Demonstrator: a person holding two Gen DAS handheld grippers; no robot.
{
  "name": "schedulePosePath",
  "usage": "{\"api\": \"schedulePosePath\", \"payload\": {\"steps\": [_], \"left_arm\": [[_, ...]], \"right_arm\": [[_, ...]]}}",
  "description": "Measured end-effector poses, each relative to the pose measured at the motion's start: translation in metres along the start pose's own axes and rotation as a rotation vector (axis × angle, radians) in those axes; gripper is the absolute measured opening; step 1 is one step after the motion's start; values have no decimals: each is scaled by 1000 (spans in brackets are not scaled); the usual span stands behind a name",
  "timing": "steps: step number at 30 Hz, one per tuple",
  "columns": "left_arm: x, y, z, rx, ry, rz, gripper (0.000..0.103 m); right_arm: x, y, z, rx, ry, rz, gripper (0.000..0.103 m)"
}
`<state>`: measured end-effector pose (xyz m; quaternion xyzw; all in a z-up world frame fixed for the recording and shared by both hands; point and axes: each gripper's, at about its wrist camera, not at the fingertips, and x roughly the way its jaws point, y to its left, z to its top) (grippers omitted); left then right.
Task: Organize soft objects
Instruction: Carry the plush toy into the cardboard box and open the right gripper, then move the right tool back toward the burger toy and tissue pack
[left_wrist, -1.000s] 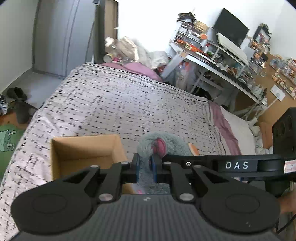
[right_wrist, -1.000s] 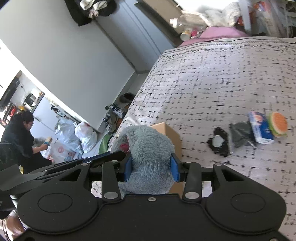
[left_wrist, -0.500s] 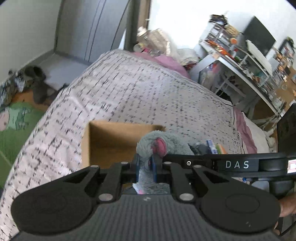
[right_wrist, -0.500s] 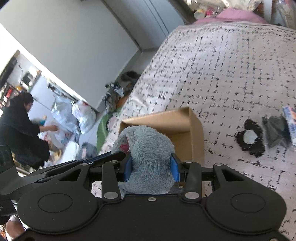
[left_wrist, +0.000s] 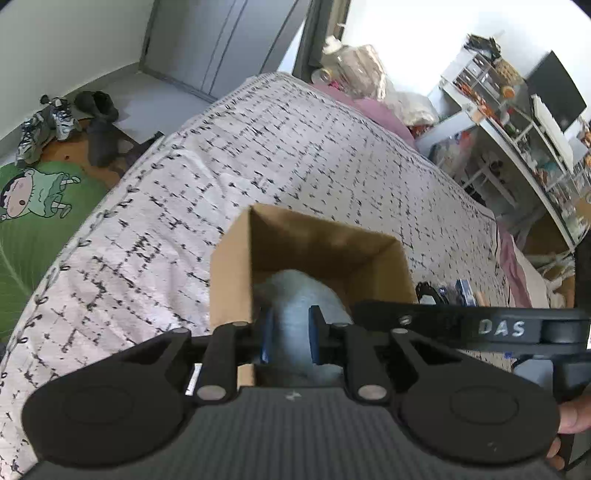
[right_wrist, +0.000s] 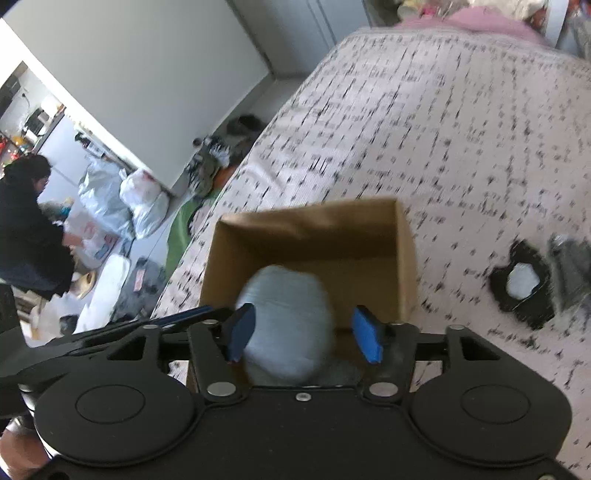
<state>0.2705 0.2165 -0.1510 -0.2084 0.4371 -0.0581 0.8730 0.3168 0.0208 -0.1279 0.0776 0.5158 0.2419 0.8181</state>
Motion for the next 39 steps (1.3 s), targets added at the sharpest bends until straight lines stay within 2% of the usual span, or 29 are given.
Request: {"api": "schedulePosePath", "payload": {"steps": [5, 7, 10, 15, 17, 20, 26, 30, 39], "left_arm": [[-16, 8, -3, -19, -29, -19, 28], [-23, 8, -5, -22, -43, 6, 42], [-36, 12, -10, -29, -75, 4, 52], [-48, 22, -23, -46, -96, 38, 61], [-51, 25, -28, -61, -94, 58, 62], [-56, 27, -32, -57, -88, 72, 63], [-77, 17, -36, -22, -105, 112, 64], [-89, 1, -36, 15, -135, 121, 70], [-101, -58, -38, 112, -161, 46, 78]], "right_arm": [[-15, -3, -3, -22, -8, 1, 68], [-23, -6, -7, -27, -21, -1, 71], [-35, -14, -15, -16, -35, 4, 73], [-56, -37, -32, 0, -55, -6, 78], [-62, -49, -39, 0, -62, -33, 84], [-67, -66, -48, 34, -60, -80, 84], [-81, -85, -61, 92, -76, -88, 84], [-96, -85, -66, 80, -103, -92, 84], [-140, -96, -76, 42, -169, -130, 92]]}}
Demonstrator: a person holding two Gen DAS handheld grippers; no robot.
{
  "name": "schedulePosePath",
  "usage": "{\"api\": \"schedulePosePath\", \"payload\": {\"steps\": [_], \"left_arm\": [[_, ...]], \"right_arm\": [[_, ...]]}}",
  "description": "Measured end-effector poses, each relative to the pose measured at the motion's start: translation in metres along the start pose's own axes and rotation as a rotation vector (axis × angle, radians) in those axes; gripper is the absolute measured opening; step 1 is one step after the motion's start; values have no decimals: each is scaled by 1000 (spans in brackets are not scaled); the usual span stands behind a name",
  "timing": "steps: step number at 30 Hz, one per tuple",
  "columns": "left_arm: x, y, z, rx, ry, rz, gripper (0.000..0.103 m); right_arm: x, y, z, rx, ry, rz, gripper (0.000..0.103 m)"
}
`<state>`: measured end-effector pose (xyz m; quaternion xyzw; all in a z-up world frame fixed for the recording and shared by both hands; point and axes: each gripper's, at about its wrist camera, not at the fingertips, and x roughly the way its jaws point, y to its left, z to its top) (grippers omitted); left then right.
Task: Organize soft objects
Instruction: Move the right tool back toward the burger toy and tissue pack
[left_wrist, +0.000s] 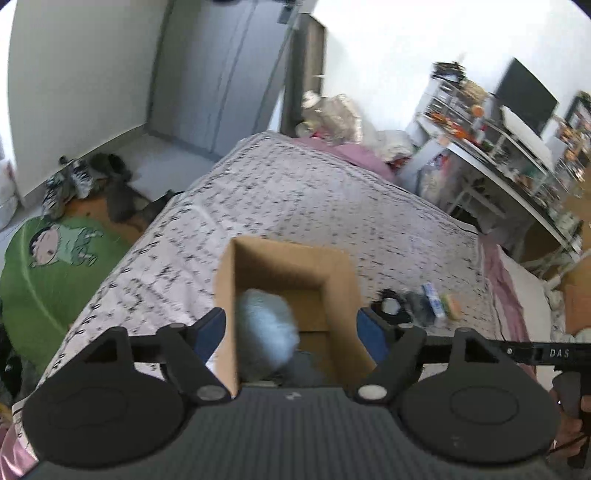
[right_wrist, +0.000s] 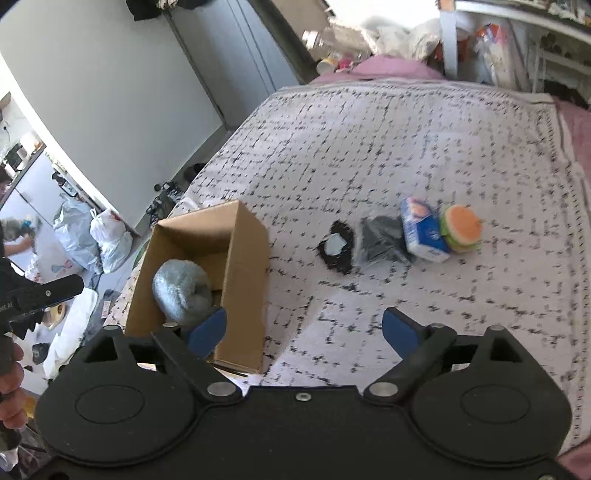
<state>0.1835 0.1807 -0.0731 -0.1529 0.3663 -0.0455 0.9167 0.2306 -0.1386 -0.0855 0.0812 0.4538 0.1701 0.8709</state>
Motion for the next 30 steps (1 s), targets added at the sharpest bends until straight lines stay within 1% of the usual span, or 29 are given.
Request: {"api": "schedulePosePath", "payload": {"steps": [2, 4, 5, 8, 10, 12, 19, 25, 29, 30], "left_arm": [[2, -11, 0, 19, 10, -12, 80], [4, -20, 0, 33, 30, -18, 87], [6, -25, 0, 43, 41, -22, 87], [9, -41, -4, 79, 52, -36, 88], [11, -52, -5, 105, 48, -37, 92], [15, -62, -6, 124, 43, -43, 94], [39, -96, -2, 166, 76, -57, 94], [63, -124, 5, 199, 63, -71, 94], [81, -141, 9, 217, 66, -82, 94], [86, -145, 10, 221, 71, -84, 92]], "right_arm": [[-6, -6, -1, 0, -9, -5, 93], [-10, -11, -2, 1, -18, -10, 96], [-12, -14, -4, 2, -26, -15, 98], [-16, -22, -7, 0, -35, -27, 98], [-17, -28, -8, 6, -37, -28, 100], [-18, -34, -9, 16, -42, -28, 101], [-21, -57, -9, 55, -79, -24, 100], [-16, -82, -3, 98, -91, -27, 91], [-10, -99, 3, 131, -88, -31, 81], [-7, -102, 4, 138, -85, -32, 80]]}}
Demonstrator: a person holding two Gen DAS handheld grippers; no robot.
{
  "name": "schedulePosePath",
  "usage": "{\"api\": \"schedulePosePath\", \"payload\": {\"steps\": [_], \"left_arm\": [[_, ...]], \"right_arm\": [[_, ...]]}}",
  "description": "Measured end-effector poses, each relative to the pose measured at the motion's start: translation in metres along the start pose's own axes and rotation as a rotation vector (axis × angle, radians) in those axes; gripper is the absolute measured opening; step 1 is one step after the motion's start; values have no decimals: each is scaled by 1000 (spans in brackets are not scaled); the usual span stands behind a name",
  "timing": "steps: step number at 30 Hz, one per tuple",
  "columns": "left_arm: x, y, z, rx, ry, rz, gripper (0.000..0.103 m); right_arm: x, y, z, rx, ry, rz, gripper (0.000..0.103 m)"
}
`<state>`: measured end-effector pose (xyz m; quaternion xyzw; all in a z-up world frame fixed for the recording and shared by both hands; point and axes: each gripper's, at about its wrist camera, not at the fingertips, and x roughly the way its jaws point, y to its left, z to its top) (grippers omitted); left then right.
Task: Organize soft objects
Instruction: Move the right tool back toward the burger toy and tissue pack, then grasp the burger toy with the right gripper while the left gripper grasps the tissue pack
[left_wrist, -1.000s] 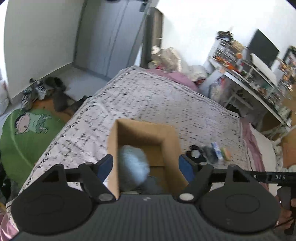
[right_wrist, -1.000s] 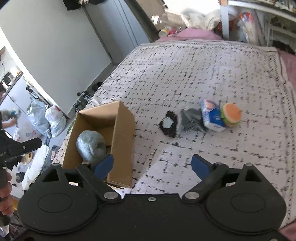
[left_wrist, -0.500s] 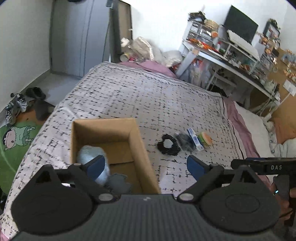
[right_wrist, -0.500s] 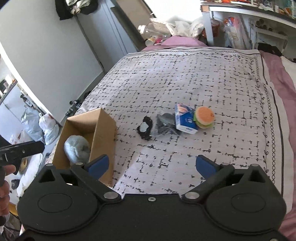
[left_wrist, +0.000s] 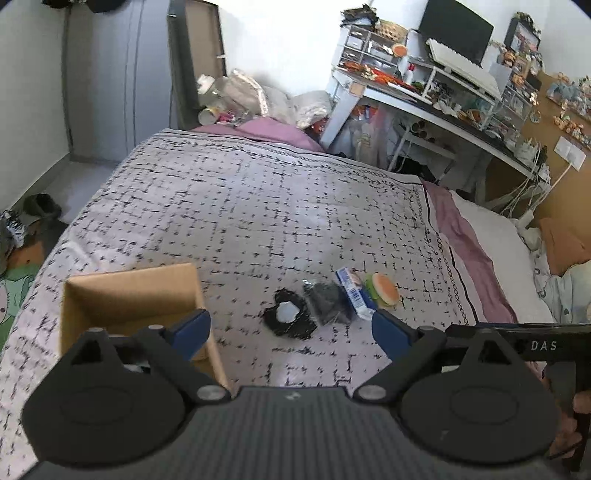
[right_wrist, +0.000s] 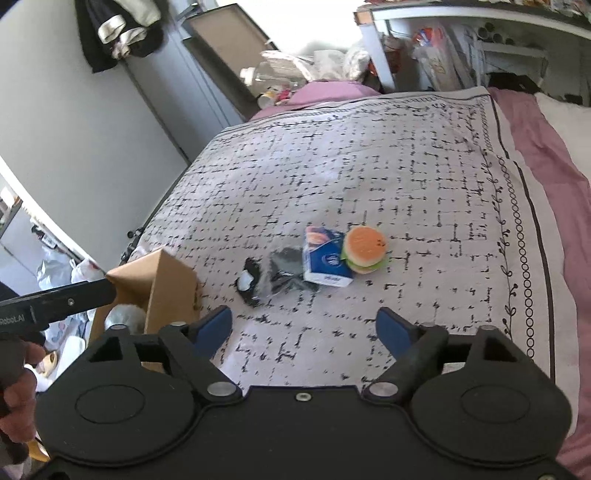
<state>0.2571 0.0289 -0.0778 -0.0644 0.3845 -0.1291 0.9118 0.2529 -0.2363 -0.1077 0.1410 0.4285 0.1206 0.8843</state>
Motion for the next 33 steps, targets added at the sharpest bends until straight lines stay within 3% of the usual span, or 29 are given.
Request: {"api": "schedulePosePath", "payload": {"steps": [9, 11, 13, 16, 28, 33], "left_arm": [[45, -21, 15, 28, 42, -37, 84], [56, -27, 18, 36, 49, -50, 78], [67, -33, 21, 49, 63, -65, 64], [87, -41, 25, 58, 91, -83, 54], [165, -56, 31, 20, 213, -122, 43], [192, -56, 34, -10, 264, -132, 36]], "right_arm": [[25, -27, 14, 43, 27, -5, 70], [33, -32, 18, 53, 31, -6, 67], [40, -37, 22, 63, 37, -6, 66], [53, -44, 29, 74, 45, -1, 65], [105, -61, 45, 49, 94, -1, 65], [120, -62, 48, -30, 78, -13, 63]]}}
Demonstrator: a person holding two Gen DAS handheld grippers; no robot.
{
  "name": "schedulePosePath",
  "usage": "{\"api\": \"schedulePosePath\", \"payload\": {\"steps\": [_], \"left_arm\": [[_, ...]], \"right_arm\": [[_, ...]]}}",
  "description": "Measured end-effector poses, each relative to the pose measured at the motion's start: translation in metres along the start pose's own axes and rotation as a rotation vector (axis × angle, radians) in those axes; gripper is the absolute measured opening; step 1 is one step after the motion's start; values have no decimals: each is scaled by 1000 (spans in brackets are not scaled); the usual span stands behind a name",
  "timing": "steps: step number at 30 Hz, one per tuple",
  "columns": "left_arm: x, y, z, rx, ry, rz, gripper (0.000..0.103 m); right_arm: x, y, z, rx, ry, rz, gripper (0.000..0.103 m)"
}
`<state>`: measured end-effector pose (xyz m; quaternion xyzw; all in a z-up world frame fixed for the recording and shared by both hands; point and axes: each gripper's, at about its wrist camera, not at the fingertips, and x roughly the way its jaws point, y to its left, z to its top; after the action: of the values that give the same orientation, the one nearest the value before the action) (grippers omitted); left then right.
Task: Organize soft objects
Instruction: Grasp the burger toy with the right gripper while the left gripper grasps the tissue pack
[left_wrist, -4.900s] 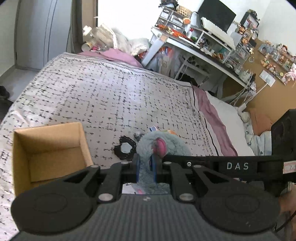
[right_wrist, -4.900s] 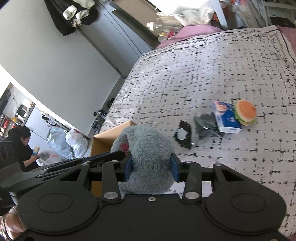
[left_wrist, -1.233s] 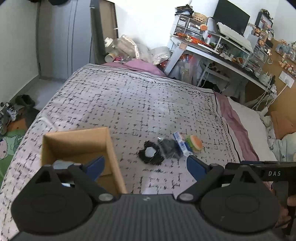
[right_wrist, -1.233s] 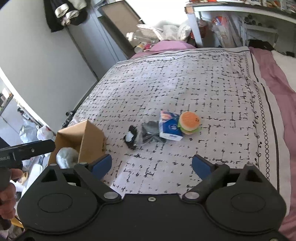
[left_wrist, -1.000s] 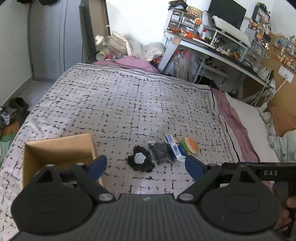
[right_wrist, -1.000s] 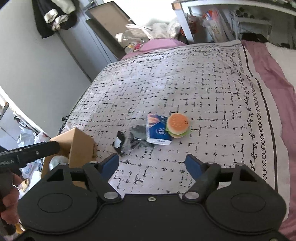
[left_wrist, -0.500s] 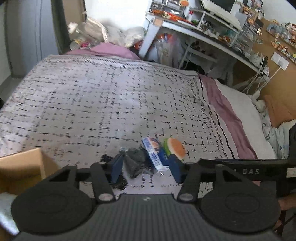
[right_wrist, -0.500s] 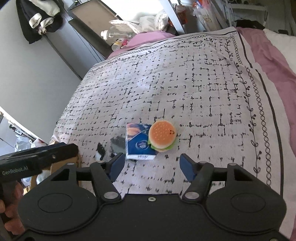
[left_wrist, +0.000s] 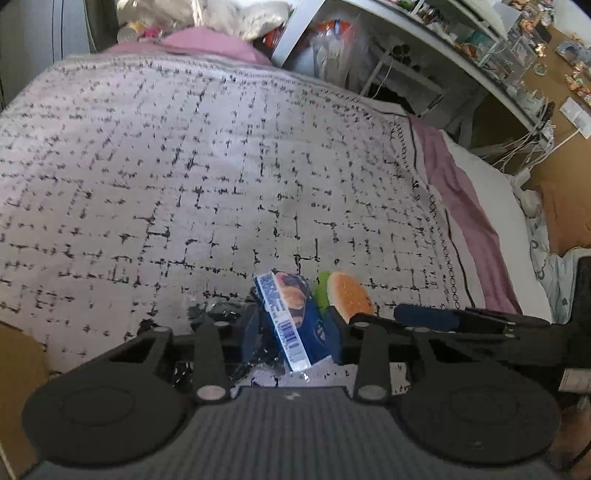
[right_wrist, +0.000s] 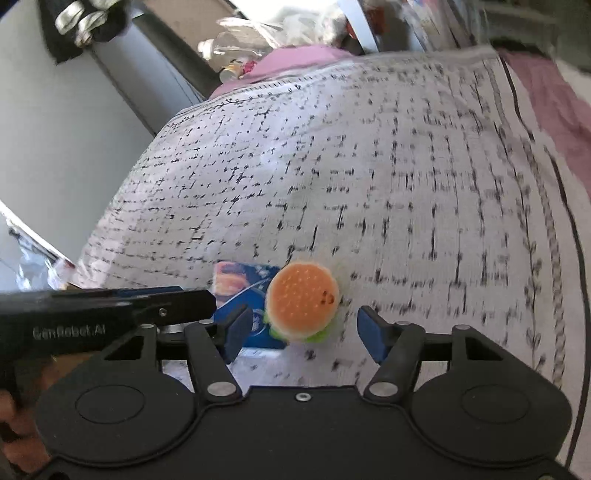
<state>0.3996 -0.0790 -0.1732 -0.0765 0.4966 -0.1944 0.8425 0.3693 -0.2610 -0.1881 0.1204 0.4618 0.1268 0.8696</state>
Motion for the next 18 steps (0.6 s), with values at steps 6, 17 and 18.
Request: {"api": "schedulePosePath", "payload": {"steps": [6, 17, 18], "left_arm": [[22, 9, 7, -47, 47, -20, 36], [35, 7, 11, -94, 64, -60, 19], [31, 6, 10, -88, 58, -65, 17]], "right_arm": [[12, -13, 2, 14, 1, 31, 61], [16, -4, -9, -18, 1, 61, 36], [14, -4, -8, -9, -1, 56, 36]]}}
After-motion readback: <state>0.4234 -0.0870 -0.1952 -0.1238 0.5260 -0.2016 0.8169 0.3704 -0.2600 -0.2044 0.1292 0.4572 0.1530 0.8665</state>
